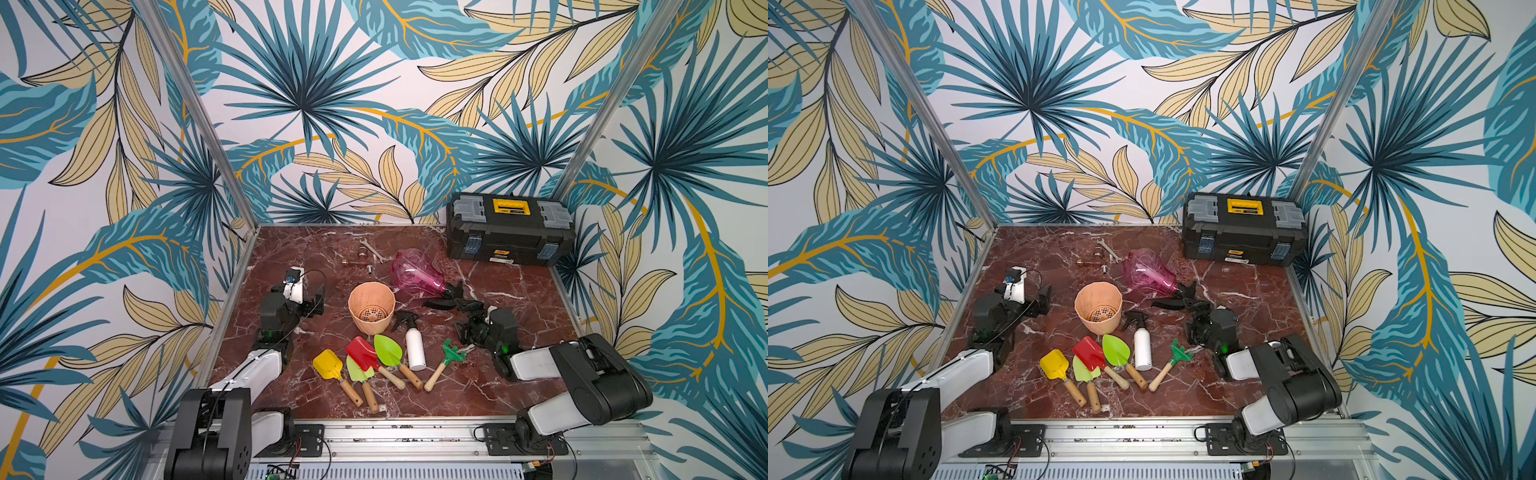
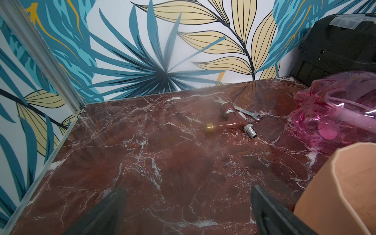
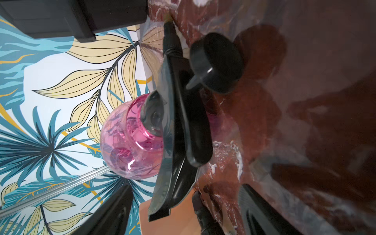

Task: Organize the gardening tools
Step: Pick up the gardening tool from the center of the board.

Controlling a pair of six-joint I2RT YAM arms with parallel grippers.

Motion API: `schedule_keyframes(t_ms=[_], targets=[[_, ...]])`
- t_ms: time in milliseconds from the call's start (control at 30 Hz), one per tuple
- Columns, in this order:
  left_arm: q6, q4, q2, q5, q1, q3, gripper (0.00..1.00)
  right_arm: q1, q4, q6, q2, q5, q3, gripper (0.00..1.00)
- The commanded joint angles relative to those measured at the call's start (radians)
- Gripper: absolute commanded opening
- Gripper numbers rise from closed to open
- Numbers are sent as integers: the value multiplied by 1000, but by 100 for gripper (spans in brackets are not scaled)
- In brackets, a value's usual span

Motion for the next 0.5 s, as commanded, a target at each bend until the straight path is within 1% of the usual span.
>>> schedule_keyframes(t_ms=[0, 67, 133, 233, 467], targets=[[-3, -7, -19, 9, -2, 21, 100, 4, 129, 21, 71, 2, 22, 79], [-3, -5, -20, 8, -2, 20, 100, 4, 177, 15, 104, 8, 30, 75], [-3, -5, -20, 8, -3, 20, 100, 4, 181, 5, 122, 16, 45, 74], [-6, -4, -18, 9, -2, 19, 100, 4, 180, 0, 148, 24, 63, 73], [-4, -8, -26, 9, -2, 16, 100, 4, 265, 42, 244, 16, 88, 69]])
